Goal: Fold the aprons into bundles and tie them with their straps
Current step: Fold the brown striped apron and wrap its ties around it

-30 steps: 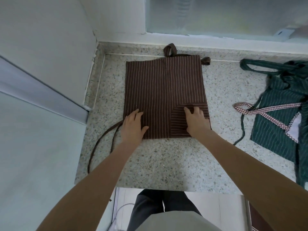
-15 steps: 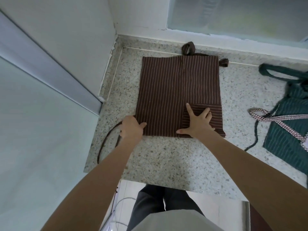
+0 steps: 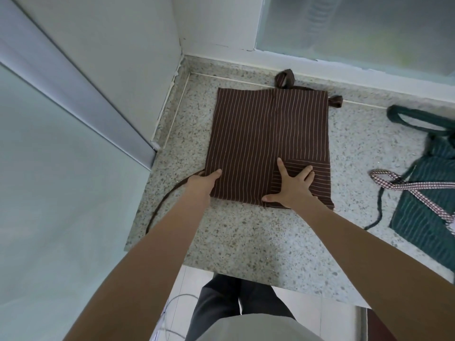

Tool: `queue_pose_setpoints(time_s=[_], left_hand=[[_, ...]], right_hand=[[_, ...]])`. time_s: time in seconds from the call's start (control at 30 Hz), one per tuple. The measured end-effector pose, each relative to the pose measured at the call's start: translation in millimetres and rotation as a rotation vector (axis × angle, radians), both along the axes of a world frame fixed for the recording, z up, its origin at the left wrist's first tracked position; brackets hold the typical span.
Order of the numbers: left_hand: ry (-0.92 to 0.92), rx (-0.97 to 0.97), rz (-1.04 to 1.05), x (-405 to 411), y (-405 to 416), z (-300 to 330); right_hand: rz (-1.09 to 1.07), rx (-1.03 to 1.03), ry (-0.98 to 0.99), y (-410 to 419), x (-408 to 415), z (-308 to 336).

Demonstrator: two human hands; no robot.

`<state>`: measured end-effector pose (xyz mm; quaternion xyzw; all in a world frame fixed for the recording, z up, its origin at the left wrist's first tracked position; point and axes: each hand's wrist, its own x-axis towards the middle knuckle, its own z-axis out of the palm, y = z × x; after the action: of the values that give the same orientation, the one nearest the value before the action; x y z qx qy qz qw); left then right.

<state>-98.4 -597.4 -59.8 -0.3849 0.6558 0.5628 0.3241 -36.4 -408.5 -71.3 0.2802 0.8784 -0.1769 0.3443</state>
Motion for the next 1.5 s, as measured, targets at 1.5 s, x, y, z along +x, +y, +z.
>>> queue_pose_setpoints(time_s=[1.5], left_hand=[[0.417,0.129,-0.916,64,190,-10]], right_hand=[[-0.901,-1.021,0.409,129,41,-9]])
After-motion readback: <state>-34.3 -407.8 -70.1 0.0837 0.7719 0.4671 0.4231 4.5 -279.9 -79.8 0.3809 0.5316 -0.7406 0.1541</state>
